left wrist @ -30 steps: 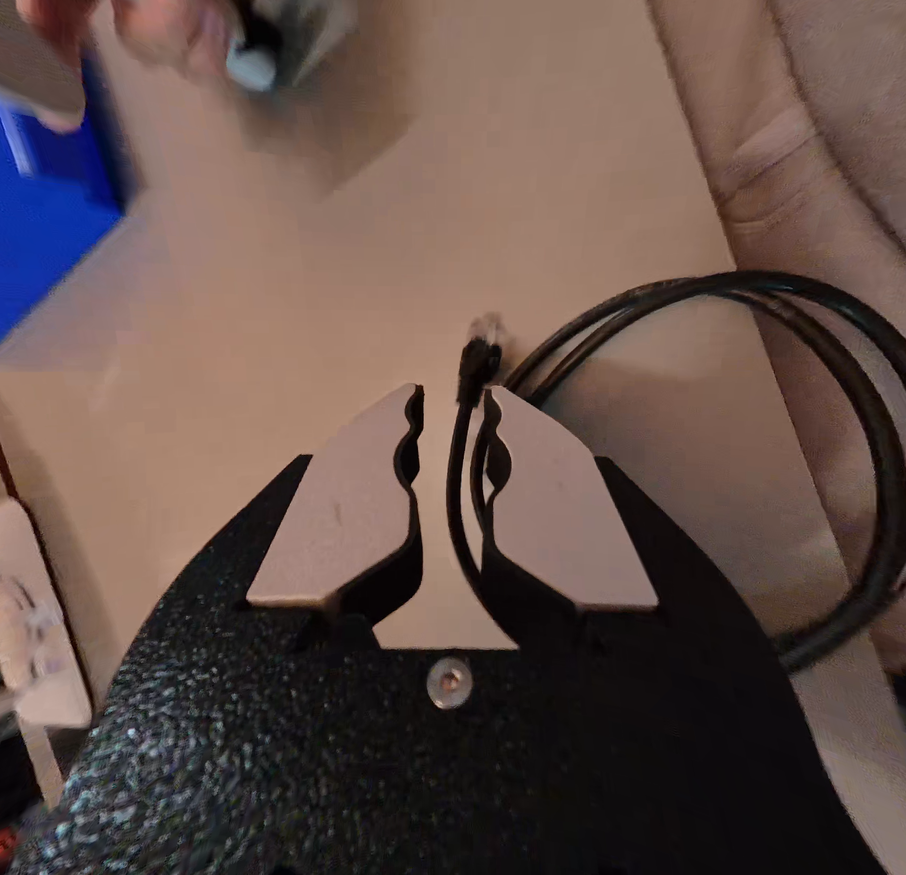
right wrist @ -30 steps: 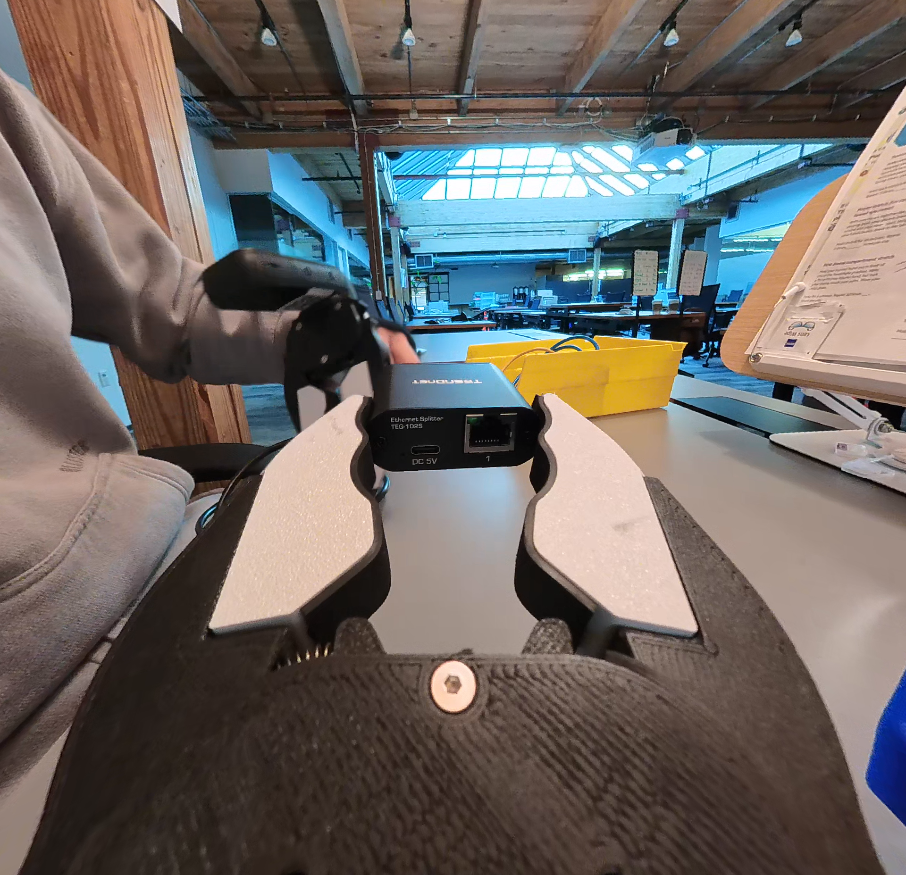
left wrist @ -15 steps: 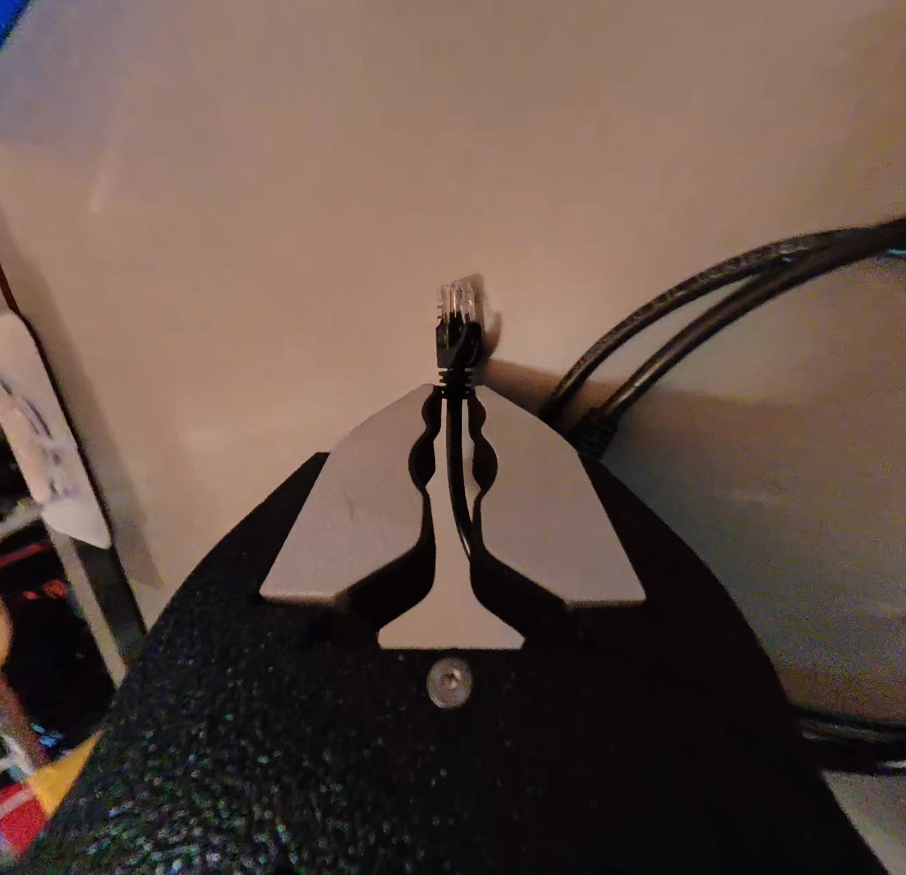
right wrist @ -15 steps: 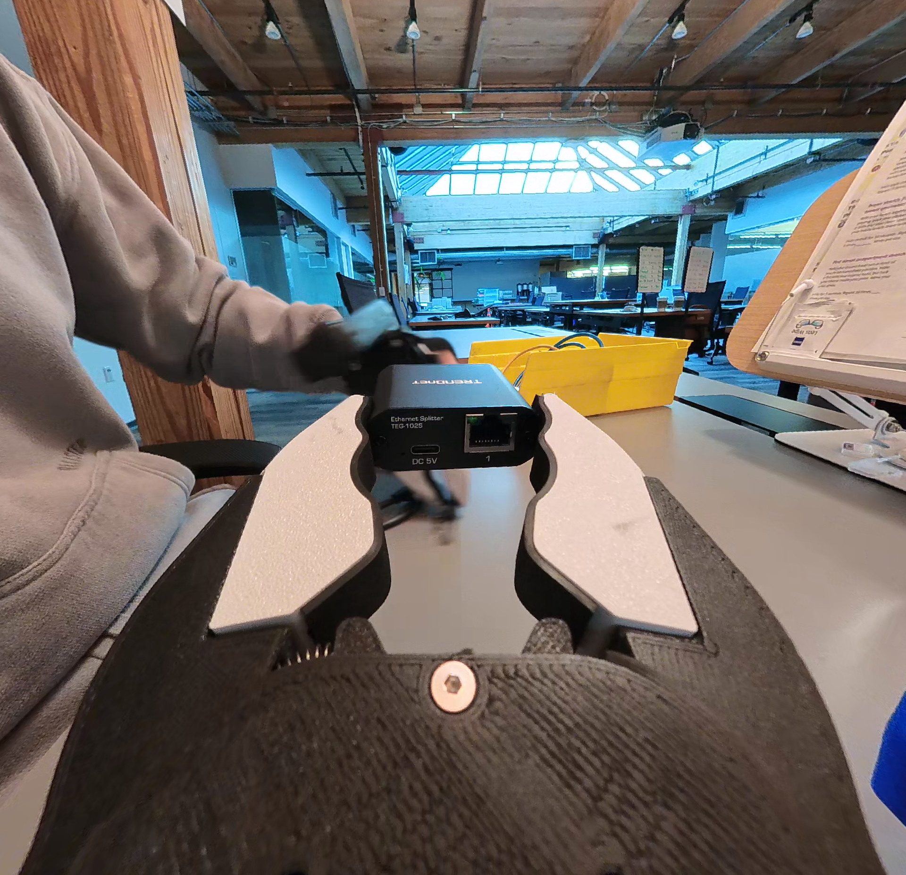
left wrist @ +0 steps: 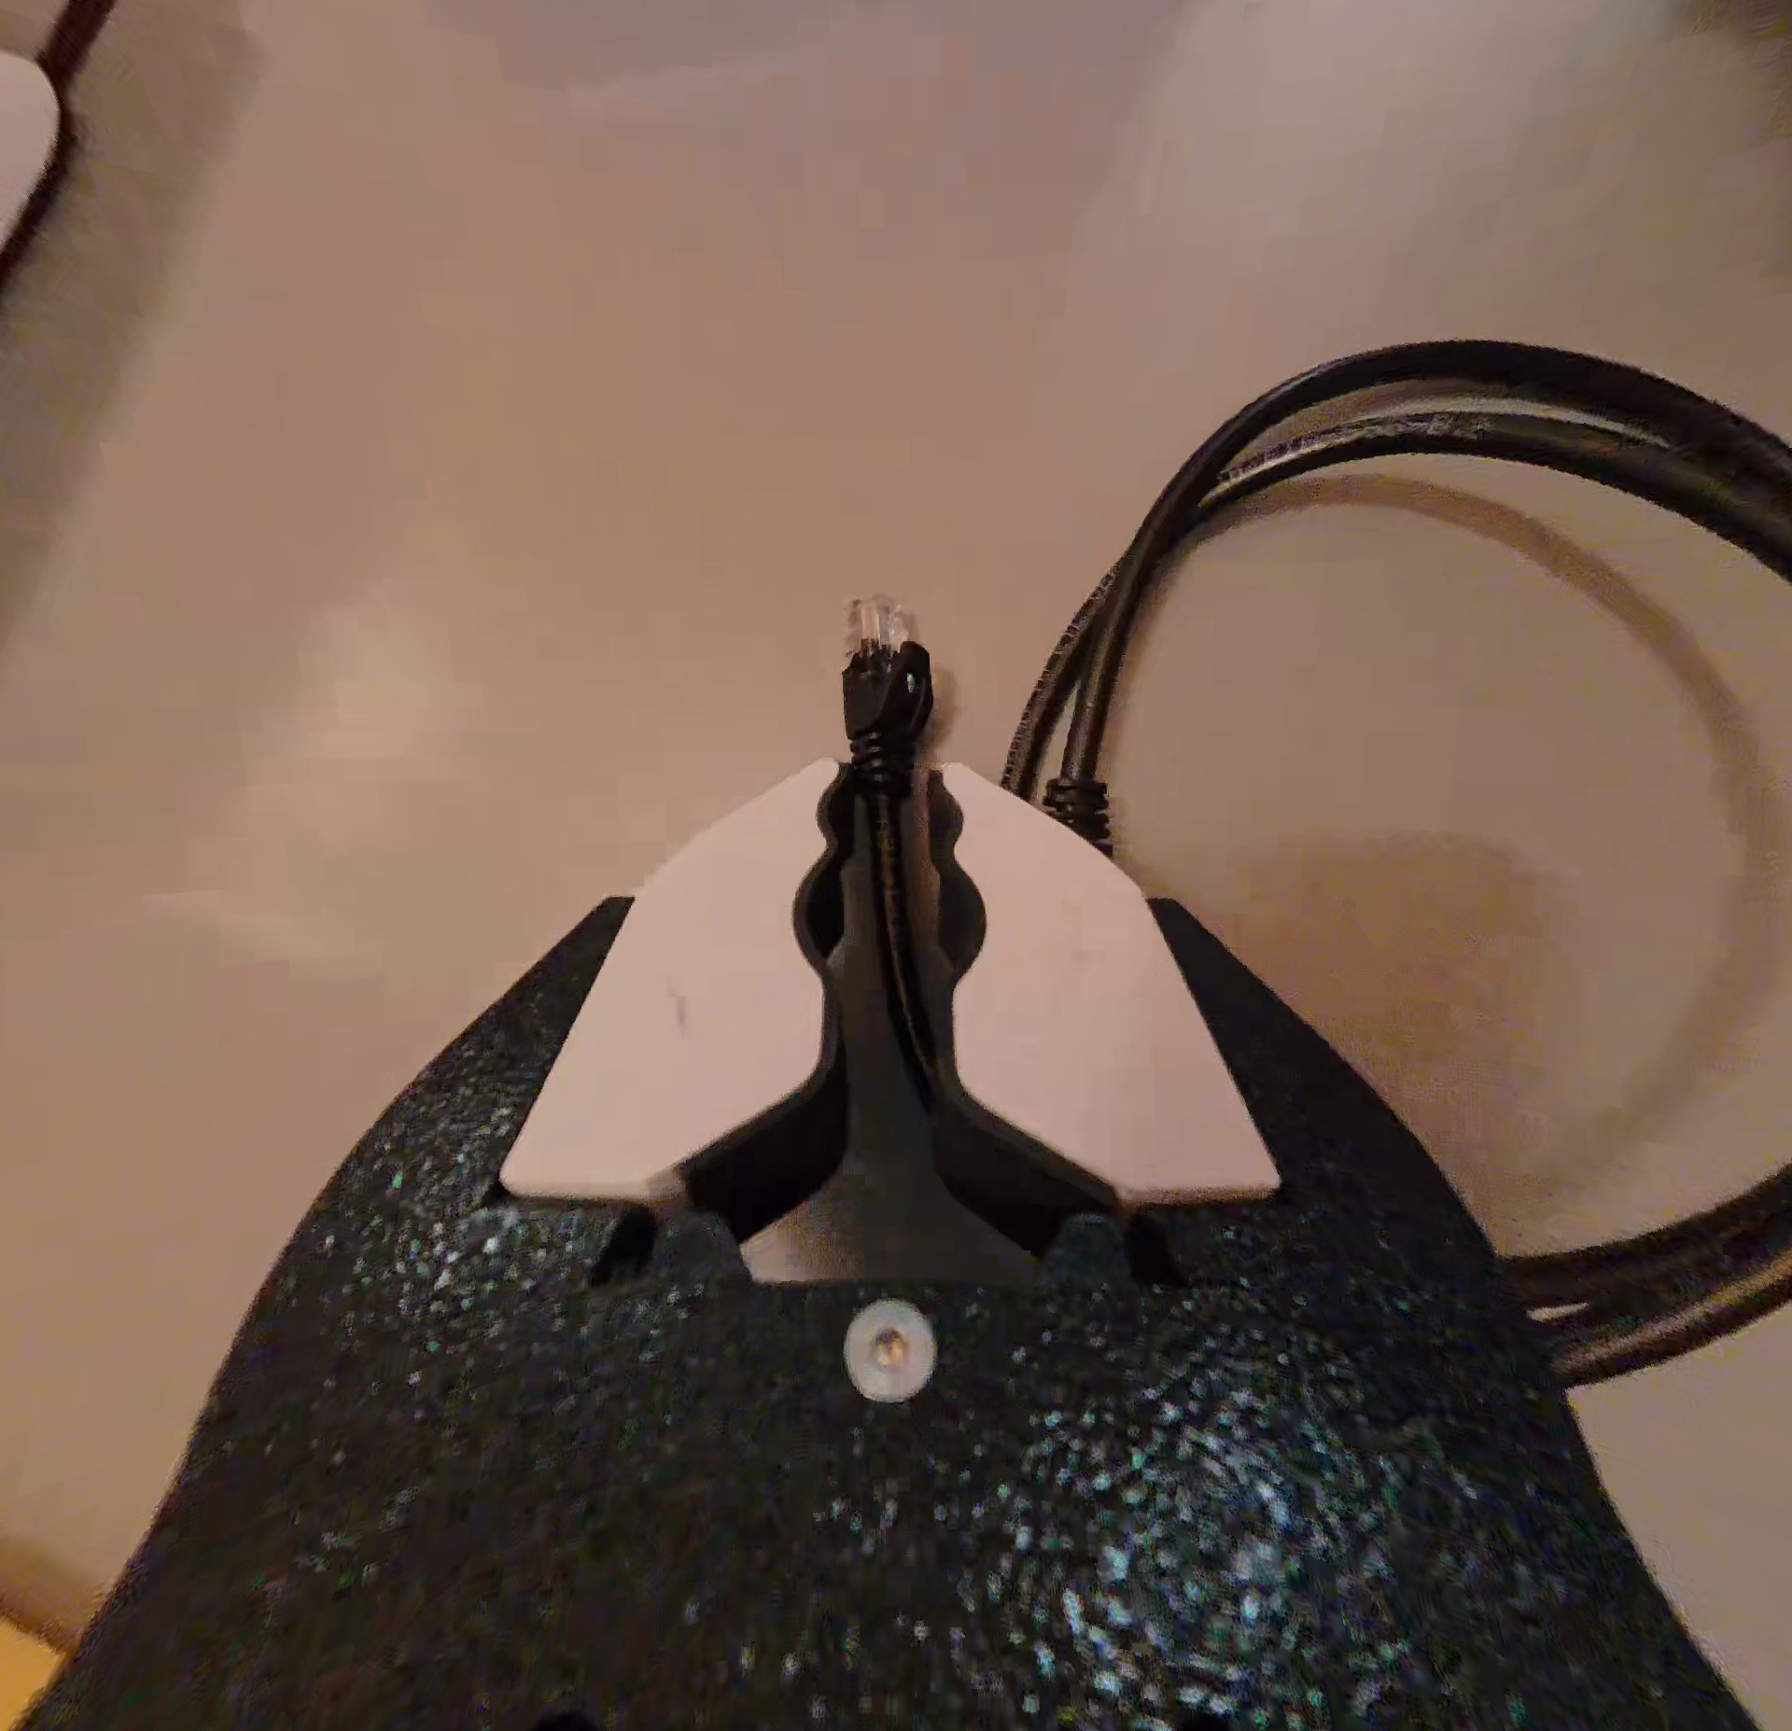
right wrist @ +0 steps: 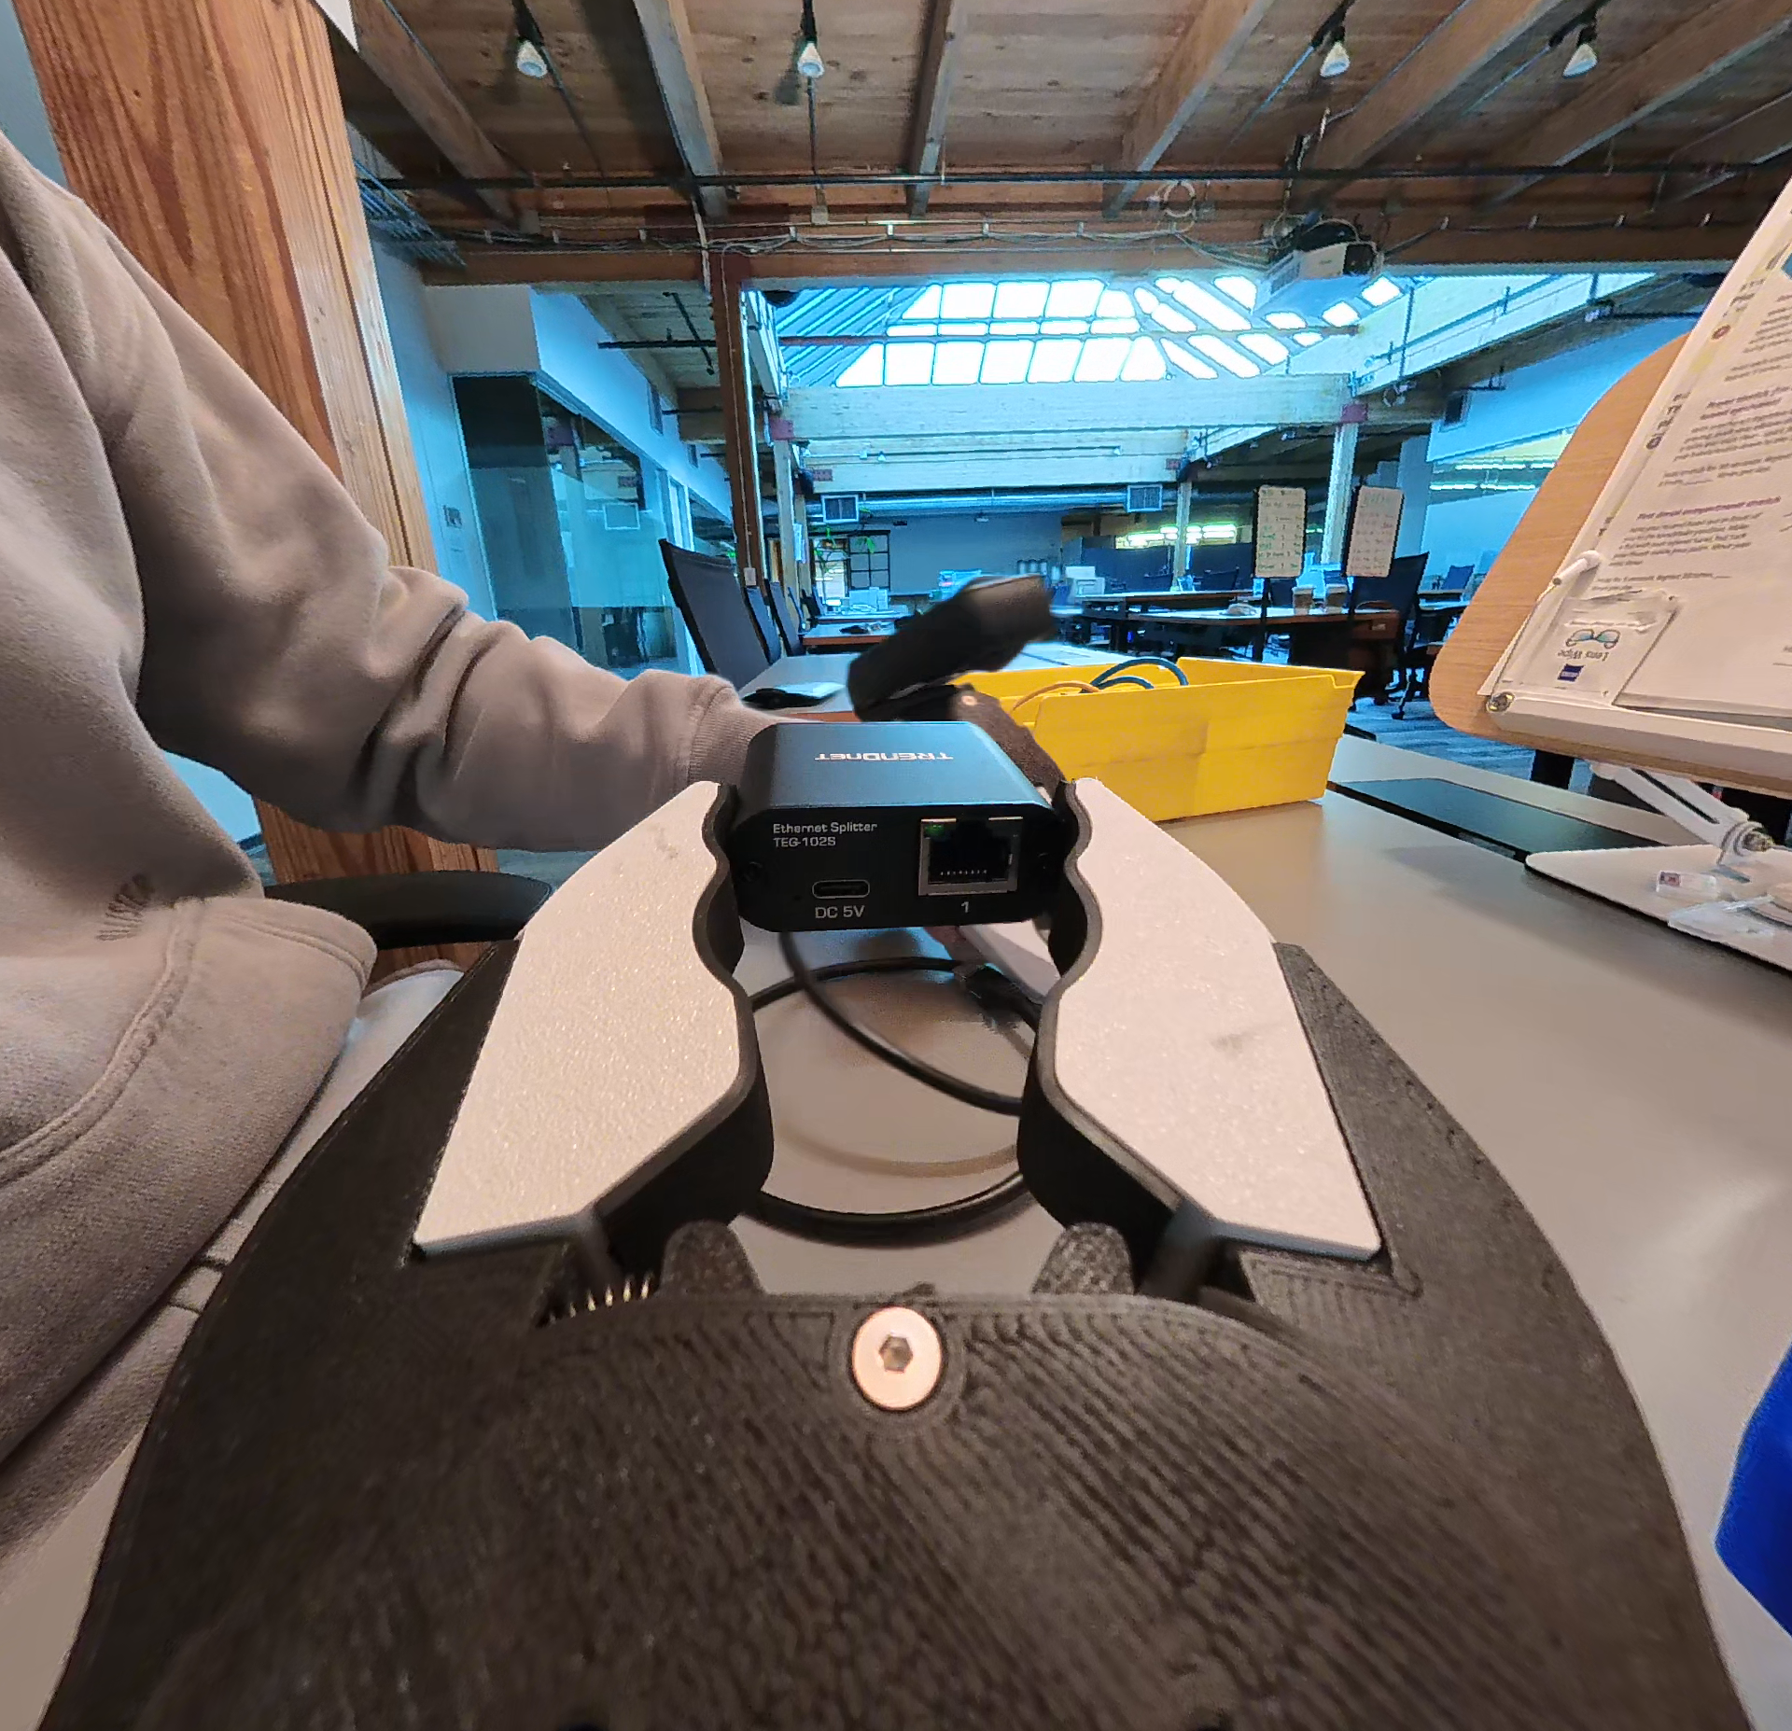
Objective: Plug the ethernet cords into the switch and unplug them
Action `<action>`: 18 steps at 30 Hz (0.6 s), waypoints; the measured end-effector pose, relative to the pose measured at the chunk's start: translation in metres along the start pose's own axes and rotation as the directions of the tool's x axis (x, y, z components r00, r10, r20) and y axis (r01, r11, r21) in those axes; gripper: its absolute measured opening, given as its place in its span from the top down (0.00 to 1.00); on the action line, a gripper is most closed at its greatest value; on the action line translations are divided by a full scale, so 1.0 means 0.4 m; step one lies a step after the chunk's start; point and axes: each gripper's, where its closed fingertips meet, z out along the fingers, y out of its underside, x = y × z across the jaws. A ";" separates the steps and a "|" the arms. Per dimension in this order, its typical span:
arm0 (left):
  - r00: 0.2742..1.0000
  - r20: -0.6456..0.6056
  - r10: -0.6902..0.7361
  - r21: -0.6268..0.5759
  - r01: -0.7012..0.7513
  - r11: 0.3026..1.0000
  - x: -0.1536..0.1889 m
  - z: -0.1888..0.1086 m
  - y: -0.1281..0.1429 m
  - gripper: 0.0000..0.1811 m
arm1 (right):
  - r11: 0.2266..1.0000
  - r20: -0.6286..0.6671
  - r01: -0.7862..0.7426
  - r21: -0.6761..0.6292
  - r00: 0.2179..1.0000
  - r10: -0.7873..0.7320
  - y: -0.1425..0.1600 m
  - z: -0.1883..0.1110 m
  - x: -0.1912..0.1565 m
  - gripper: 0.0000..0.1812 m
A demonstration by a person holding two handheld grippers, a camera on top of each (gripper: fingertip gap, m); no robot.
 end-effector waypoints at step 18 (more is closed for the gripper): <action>0.891 0.314 0.326 -0.104 -0.309 0.945 -0.064 -0.002 0.005 0.94 | 1.000 -0.004 0.006 -0.012 1.000 -0.006 0.004 0.004 0.002 0.66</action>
